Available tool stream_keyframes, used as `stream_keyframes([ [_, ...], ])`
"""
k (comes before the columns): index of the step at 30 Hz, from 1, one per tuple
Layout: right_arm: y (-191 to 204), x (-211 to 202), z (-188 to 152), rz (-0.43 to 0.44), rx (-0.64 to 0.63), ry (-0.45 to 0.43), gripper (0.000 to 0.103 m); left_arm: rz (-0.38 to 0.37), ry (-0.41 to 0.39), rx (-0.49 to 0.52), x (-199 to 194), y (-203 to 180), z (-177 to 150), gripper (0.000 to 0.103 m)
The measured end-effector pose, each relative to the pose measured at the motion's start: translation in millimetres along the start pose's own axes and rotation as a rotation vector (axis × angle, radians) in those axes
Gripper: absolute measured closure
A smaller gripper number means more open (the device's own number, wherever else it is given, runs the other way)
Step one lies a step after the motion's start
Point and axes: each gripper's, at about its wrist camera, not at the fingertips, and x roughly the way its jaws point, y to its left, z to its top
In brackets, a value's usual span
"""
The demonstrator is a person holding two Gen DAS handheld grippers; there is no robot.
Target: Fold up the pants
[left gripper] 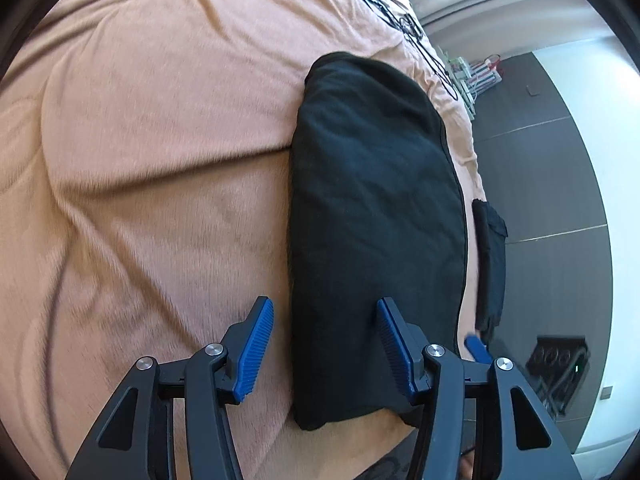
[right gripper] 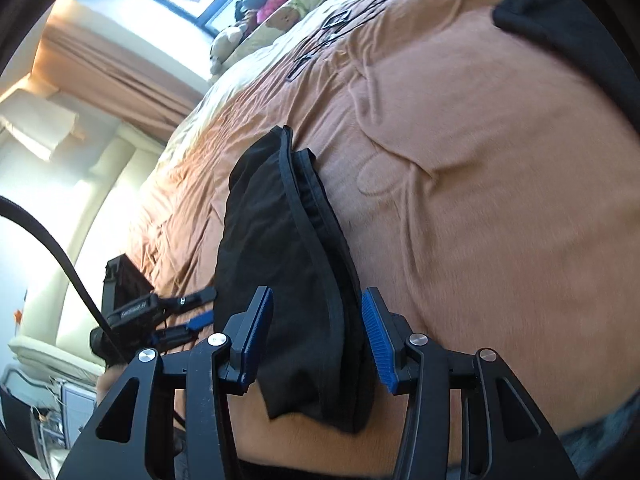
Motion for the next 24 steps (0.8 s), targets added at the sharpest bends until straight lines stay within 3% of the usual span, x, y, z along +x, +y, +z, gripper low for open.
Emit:
stream_keyframes([
  [4,10,21,16,0.0,-0.053,0.048,0.057,-0.006,0.001,-0.006,0,1,-5,0.048],
  [5,14,27,20,-0.001,-0.074,0.057,0.048,-0.009,0.0,-0.009,0,1,-6,0.048],
  [7,17,34,25,-0.003,-0.098,0.063,0.04,-0.009,-0.004,-0.011,-4,4,-11,0.049],
  [21,24,92,52,0.009,-0.186,0.154,0.04,0.005,-0.03,-0.006,0,-1,-22,0.049],
  [24,28,101,49,-0.022,-0.216,0.161,0.04,-0.002,-0.032,-0.008,1,-1,-25,0.049],
])
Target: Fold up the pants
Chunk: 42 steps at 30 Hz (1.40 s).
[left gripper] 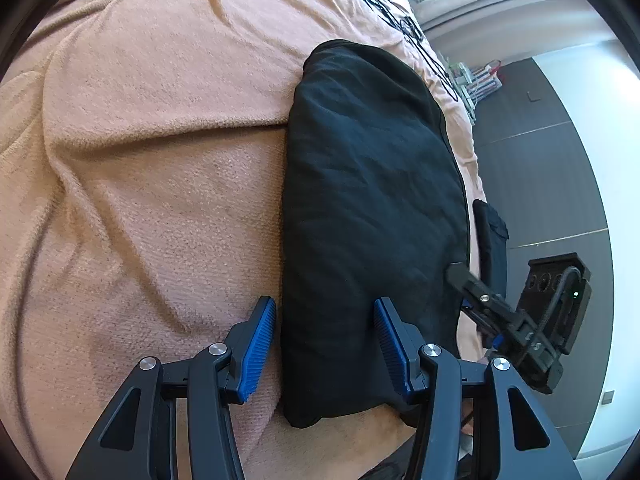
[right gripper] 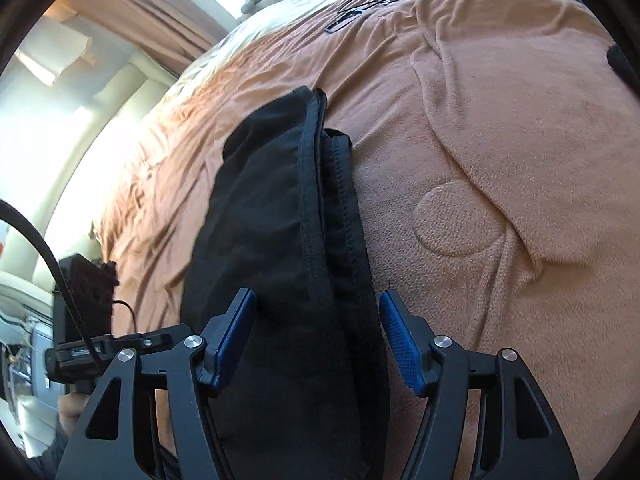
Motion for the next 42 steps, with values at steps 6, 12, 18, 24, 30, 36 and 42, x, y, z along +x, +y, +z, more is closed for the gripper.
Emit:
stream_keyframes([
  [6,-3,14,-5,-0.006,0.007,0.014,0.053,-0.034,0.014,-0.019,3,0,-9,0.053],
  [12,2,9,-10,0.002,0.022,-0.003,0.065,-0.033,0.006,-0.01,-3,3,-12,0.083],
  [18,12,6,-16,0.005,0.051,0.003,0.067,-0.031,0.003,0.02,-22,1,-8,0.087],
  [24,33,4,-34,0.021,0.083,0.017,0.069,-0.027,0.024,0.033,-43,13,-6,0.087],
  [30,52,11,-50,0.033,0.09,0.027,0.071,-0.025,0.034,0.035,-64,29,-10,0.087],
  [36,64,19,-63,0.06,0.107,0.044,0.071,0.019,0.046,0.074,-75,32,-15,0.087],
  [42,67,17,-69,0.049,0.081,0.053,0.067,0.075,0.05,0.115,-74,33,-9,0.073],
])
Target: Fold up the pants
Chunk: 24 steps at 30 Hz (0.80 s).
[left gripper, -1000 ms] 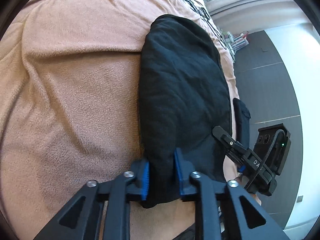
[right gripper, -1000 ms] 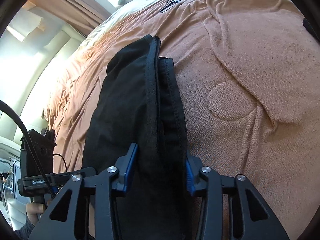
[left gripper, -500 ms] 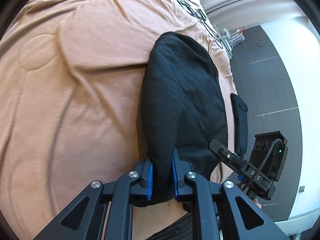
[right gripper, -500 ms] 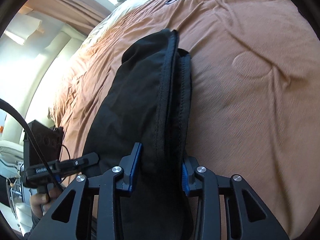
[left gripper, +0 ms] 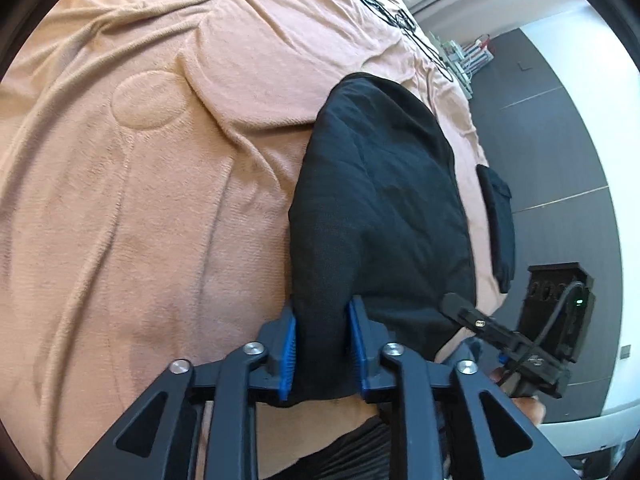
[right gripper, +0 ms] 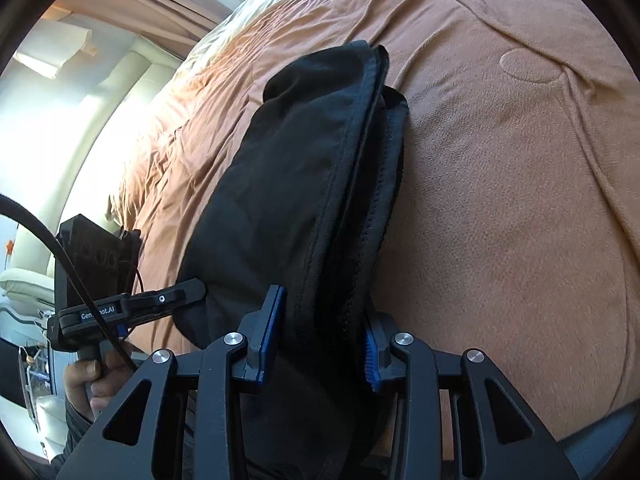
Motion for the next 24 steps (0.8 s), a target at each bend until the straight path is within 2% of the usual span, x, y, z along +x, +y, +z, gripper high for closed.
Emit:
stream_keyframes([
  [3,2,-9,5,-0.022,-0.01,-0.006,0.066,0.016,-0.02,0.002,-2,5,3,0.062],
  [7,0,-24,16,-0.029,-0.002,-0.058,0.066,0.029,-0.037,0.012,-4,7,10,0.061],
  [9,-4,-28,24,-0.015,0.018,-0.072,0.061,0.025,-0.043,0.014,-2,6,17,0.061],
  [11,-8,-29,29,-0.023,0.03,-0.085,0.046,0.017,-0.045,0.012,-1,8,20,0.061],
  [13,-12,-26,35,-0.028,0.046,-0.094,0.046,0.013,-0.045,0.014,1,8,25,0.061],
  [16,-20,-15,45,-0.002,0.082,-0.078,0.046,-0.01,-0.038,0.011,7,7,37,0.061],
  [24,-36,32,62,0.058,0.146,0.003,0.045,-0.012,-0.019,0.012,26,1,68,0.061],
])
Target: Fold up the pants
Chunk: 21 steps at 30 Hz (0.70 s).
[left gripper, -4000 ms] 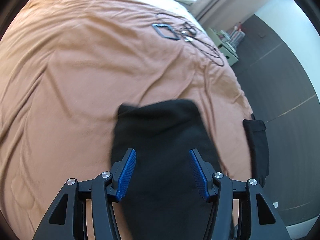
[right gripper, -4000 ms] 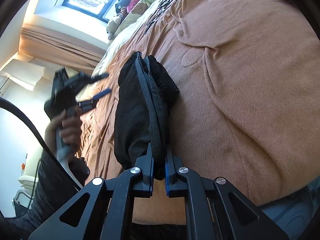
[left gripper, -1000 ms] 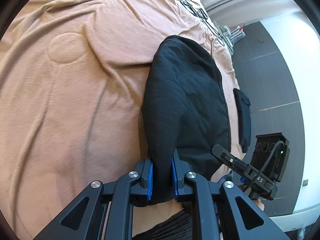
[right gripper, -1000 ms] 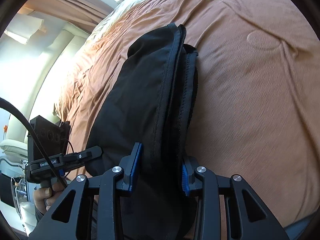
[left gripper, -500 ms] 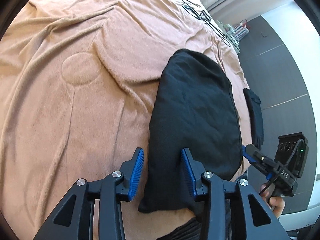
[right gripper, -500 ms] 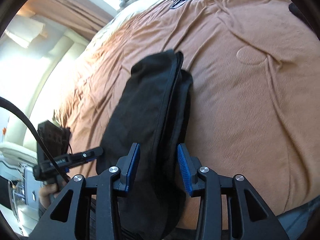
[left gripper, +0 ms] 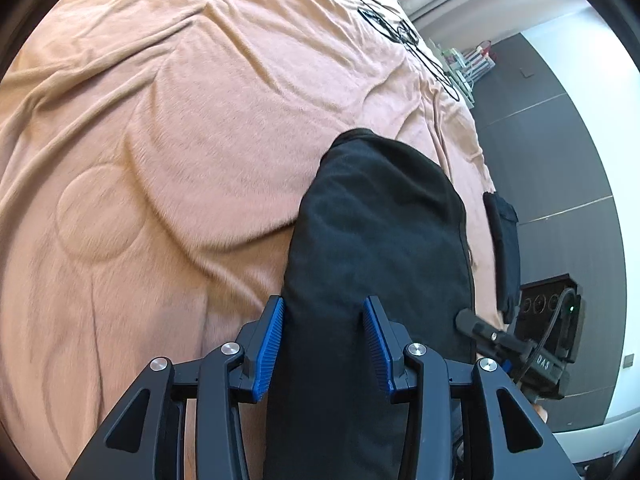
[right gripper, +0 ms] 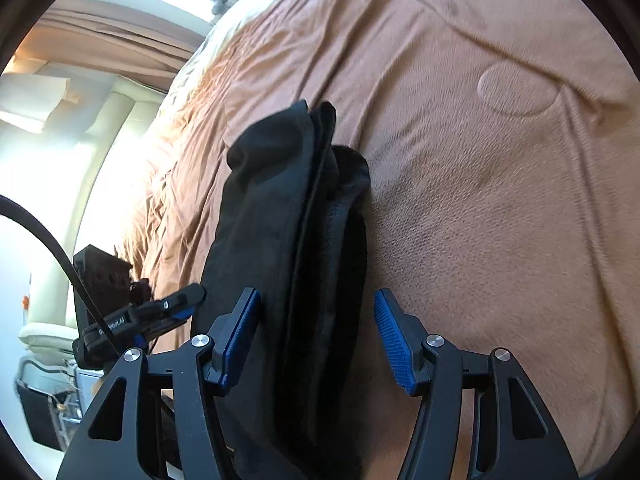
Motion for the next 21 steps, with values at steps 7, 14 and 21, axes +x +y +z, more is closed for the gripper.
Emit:
stream_keyframes([
  [7,-8,21,7,0.038,0.009,0.028,0.035,-0.01,0.021,-0.016,19,5,22,0.061],
  [14,-15,34,22,0.081,-0.004,0.03,0.035,-0.05,0.03,-0.03,34,5,41,0.061],
  [21,-17,45,30,0.082,-0.034,0.038,0.061,-0.072,0.045,-0.03,42,3,47,0.083],
])
